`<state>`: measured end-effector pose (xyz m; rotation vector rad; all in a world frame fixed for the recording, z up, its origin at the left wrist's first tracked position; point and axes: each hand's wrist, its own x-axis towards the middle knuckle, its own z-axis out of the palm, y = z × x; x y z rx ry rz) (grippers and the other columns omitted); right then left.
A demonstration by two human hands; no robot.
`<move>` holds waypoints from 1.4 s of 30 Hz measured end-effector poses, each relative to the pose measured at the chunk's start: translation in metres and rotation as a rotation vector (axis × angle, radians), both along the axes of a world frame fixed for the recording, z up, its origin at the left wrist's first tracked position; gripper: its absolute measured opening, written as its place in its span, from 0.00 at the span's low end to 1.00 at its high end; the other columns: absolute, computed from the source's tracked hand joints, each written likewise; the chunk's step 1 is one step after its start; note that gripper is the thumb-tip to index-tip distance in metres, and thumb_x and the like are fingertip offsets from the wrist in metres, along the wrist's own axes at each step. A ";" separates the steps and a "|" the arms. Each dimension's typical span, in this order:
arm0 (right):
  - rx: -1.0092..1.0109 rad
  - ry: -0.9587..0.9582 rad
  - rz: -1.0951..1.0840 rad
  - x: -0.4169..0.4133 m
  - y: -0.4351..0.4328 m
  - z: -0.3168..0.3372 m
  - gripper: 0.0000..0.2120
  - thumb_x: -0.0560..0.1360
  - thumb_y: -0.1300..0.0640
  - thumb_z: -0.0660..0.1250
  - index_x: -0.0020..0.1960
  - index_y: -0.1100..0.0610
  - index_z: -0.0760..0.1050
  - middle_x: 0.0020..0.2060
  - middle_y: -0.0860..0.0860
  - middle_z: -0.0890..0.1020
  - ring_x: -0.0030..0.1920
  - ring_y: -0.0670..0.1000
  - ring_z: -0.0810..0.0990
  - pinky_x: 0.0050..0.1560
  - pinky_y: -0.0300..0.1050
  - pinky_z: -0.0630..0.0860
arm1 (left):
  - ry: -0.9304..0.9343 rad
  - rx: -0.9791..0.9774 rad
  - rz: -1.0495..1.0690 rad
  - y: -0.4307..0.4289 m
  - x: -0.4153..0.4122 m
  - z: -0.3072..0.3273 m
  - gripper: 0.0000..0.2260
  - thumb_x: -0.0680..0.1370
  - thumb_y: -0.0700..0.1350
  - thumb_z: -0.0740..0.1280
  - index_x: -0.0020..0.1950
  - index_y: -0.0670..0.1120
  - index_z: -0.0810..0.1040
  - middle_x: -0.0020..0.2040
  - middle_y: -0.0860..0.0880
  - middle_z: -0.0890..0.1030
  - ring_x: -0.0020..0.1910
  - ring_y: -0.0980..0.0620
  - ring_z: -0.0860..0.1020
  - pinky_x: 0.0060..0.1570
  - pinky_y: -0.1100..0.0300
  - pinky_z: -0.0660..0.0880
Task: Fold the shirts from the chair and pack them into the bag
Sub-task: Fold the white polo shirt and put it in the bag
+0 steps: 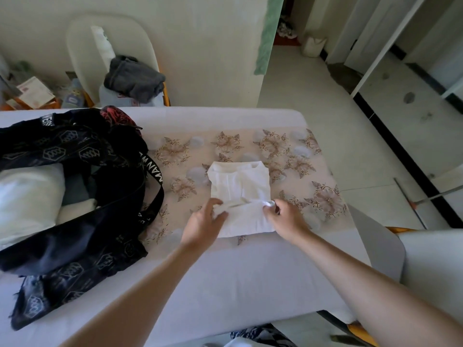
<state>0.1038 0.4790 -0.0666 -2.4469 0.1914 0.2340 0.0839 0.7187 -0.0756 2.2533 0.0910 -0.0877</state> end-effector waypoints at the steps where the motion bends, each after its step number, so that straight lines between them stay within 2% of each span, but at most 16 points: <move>1: -0.051 0.012 -0.034 0.006 0.002 -0.002 0.17 0.78 0.44 0.61 0.38 0.55 0.70 0.30 0.47 0.75 0.34 0.51 0.75 0.35 0.47 0.69 | 0.000 0.044 0.024 -0.002 0.008 0.004 0.15 0.79 0.49 0.66 0.65 0.52 0.70 0.49 0.52 0.80 0.46 0.48 0.78 0.39 0.57 0.69; 4: -0.188 0.084 -0.074 0.024 0.011 -0.013 0.21 0.82 0.41 0.54 0.38 0.53 0.70 0.35 0.50 0.78 0.40 0.57 0.79 0.41 0.50 0.74 | -0.336 0.329 -0.052 -0.013 0.019 -0.002 0.18 0.76 0.44 0.69 0.65 0.47 0.73 0.60 0.48 0.76 0.56 0.44 0.75 0.54 0.52 0.71; 7: -0.274 0.203 -0.193 0.039 0.017 -0.027 0.23 0.83 0.41 0.50 0.50 0.55 0.78 0.48 0.56 0.82 0.49 0.59 0.79 0.48 0.50 0.71 | -0.542 0.491 -0.457 -0.032 0.012 -0.023 0.17 0.76 0.49 0.66 0.64 0.48 0.77 0.65 0.48 0.76 0.64 0.43 0.74 0.63 0.51 0.65; 9: -0.315 0.242 -0.237 0.043 0.018 -0.035 0.23 0.82 0.43 0.50 0.56 0.56 0.79 0.54 0.58 0.81 0.54 0.61 0.78 0.49 0.51 0.66 | -0.322 0.681 -0.653 -0.036 0.007 -0.040 0.30 0.77 0.61 0.59 0.77 0.50 0.65 0.78 0.47 0.62 0.77 0.40 0.59 0.74 0.45 0.52; 11: -0.364 0.172 -0.212 0.041 0.016 -0.043 0.19 0.82 0.46 0.54 0.56 0.57 0.78 0.54 0.58 0.80 0.54 0.61 0.78 0.49 0.52 0.68 | -0.089 0.781 -0.708 -0.033 0.011 -0.055 0.39 0.76 0.69 0.54 0.81 0.55 0.43 0.81 0.51 0.38 0.79 0.42 0.37 0.74 0.38 0.37; 13: -0.402 -0.092 -0.099 0.035 0.012 -0.047 0.11 0.79 0.52 0.64 0.57 0.57 0.75 0.55 0.56 0.77 0.52 0.60 0.78 0.47 0.53 0.72 | -0.052 0.766 -0.708 -0.031 0.016 -0.063 0.42 0.74 0.72 0.54 0.80 0.58 0.38 0.79 0.52 0.32 0.78 0.43 0.33 0.73 0.35 0.36; 16: -0.473 -0.485 0.382 0.025 0.002 -0.050 0.19 0.76 0.47 0.66 0.63 0.55 0.74 0.62 0.55 0.74 0.58 0.58 0.75 0.55 0.55 0.74 | -0.127 0.744 -0.673 -0.029 0.023 -0.068 0.43 0.72 0.74 0.54 0.81 0.56 0.45 0.81 0.49 0.41 0.80 0.43 0.45 0.75 0.38 0.48; 20: -0.556 -0.344 0.717 0.014 -0.014 -0.062 0.37 0.77 0.33 0.58 0.76 0.57 0.66 0.75 0.54 0.67 0.73 0.55 0.67 0.70 0.53 0.67 | -0.202 0.640 -0.551 -0.018 0.029 -0.071 0.43 0.72 0.73 0.57 0.80 0.48 0.57 0.81 0.46 0.55 0.79 0.48 0.57 0.74 0.48 0.57; 22: -0.565 -0.266 0.698 0.014 -0.017 -0.065 0.38 0.76 0.36 0.61 0.77 0.59 0.64 0.76 0.54 0.66 0.74 0.54 0.67 0.69 0.54 0.70 | -0.232 0.605 -0.539 -0.010 0.033 -0.072 0.42 0.72 0.71 0.60 0.78 0.46 0.62 0.80 0.47 0.59 0.78 0.48 0.58 0.72 0.49 0.59; 25: -0.581 -0.258 0.686 0.024 -0.014 -0.056 0.38 0.65 0.46 0.74 0.70 0.61 0.72 0.69 0.56 0.75 0.66 0.55 0.77 0.56 0.51 0.80 | -0.283 0.559 -0.535 0.002 0.040 -0.074 0.38 0.69 0.67 0.66 0.72 0.47 0.72 0.75 0.49 0.69 0.75 0.45 0.65 0.71 0.49 0.59; 29: -0.415 -0.043 0.532 0.040 -0.003 -0.018 0.18 0.71 0.50 0.67 0.60 0.50 0.78 0.54 0.47 0.84 0.50 0.53 0.83 0.47 0.44 0.76 | -0.168 0.377 -0.452 0.010 0.053 -0.042 0.23 0.68 0.58 0.64 0.58 0.51 0.83 0.56 0.50 0.84 0.59 0.47 0.80 0.60 0.53 0.74; 32: -0.112 0.143 0.283 0.053 -0.007 0.002 0.08 0.68 0.47 0.67 0.43 0.50 0.78 0.34 0.45 0.81 0.37 0.49 0.80 0.35 0.41 0.72 | 0.218 0.224 -0.343 0.018 0.064 -0.011 0.17 0.68 0.61 0.61 0.48 0.54 0.81 0.40 0.51 0.83 0.42 0.49 0.82 0.39 0.58 0.78; 34: 0.121 0.147 0.131 0.057 -0.013 0.005 0.10 0.66 0.46 0.67 0.40 0.52 0.77 0.31 0.45 0.79 0.32 0.48 0.77 0.32 0.42 0.70 | 0.293 0.112 -0.253 0.022 0.068 0.000 0.14 0.71 0.63 0.63 0.43 0.54 0.75 0.37 0.50 0.80 0.38 0.47 0.82 0.34 0.57 0.75; 36: 0.170 0.143 0.059 0.061 -0.013 0.004 0.09 0.70 0.44 0.68 0.43 0.49 0.76 0.33 0.45 0.79 0.33 0.47 0.77 0.32 0.43 0.70 | 0.267 0.102 -0.135 0.019 0.069 0.007 0.10 0.77 0.60 0.66 0.46 0.55 0.73 0.39 0.52 0.81 0.36 0.52 0.81 0.31 0.59 0.75; 39: 0.013 0.064 0.069 0.067 -0.005 -0.008 0.13 0.77 0.41 0.66 0.53 0.49 0.73 0.39 0.47 0.79 0.36 0.48 0.78 0.32 0.42 0.70 | -0.021 0.339 -0.016 0.008 0.068 0.002 0.13 0.79 0.48 0.66 0.62 0.48 0.72 0.55 0.51 0.77 0.51 0.49 0.78 0.47 0.56 0.76; 42: -0.135 0.025 0.074 0.076 0.012 -0.021 0.21 0.80 0.41 0.62 0.67 0.52 0.70 0.54 0.53 0.83 0.48 0.56 0.82 0.41 0.45 0.75 | -0.294 0.514 -0.202 -0.020 0.064 -0.011 0.17 0.77 0.43 0.64 0.66 0.46 0.73 0.64 0.47 0.75 0.65 0.44 0.73 0.64 0.46 0.71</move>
